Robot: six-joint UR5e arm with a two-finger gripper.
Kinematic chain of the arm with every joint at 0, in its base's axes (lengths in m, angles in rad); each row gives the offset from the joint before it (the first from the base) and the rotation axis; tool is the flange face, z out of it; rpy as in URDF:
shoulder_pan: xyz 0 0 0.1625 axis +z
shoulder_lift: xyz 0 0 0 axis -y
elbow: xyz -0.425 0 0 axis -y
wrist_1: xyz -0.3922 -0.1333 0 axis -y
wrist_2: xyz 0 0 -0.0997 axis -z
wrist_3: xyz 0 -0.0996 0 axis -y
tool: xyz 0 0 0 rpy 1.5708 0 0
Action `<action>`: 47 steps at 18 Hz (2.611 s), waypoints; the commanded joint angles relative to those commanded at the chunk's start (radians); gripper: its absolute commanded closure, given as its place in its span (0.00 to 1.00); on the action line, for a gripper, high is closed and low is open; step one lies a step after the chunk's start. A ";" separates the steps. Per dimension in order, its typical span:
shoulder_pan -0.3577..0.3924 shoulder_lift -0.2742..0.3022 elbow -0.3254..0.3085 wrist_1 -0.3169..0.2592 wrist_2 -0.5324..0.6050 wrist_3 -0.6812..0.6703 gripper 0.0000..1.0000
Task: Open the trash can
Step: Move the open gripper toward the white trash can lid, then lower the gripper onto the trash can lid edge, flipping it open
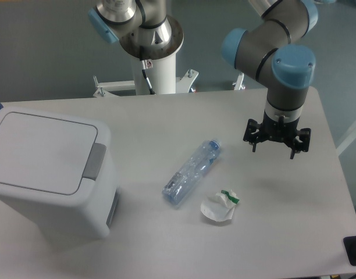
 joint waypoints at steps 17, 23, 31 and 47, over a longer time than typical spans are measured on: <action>-0.170 0.026 0.027 0.077 -0.116 -0.431 0.00; -0.239 0.073 0.071 0.094 -0.210 -0.465 0.00; -0.276 0.184 0.074 0.095 -0.446 -0.595 0.00; -0.390 0.183 0.015 0.097 -0.459 -0.704 0.00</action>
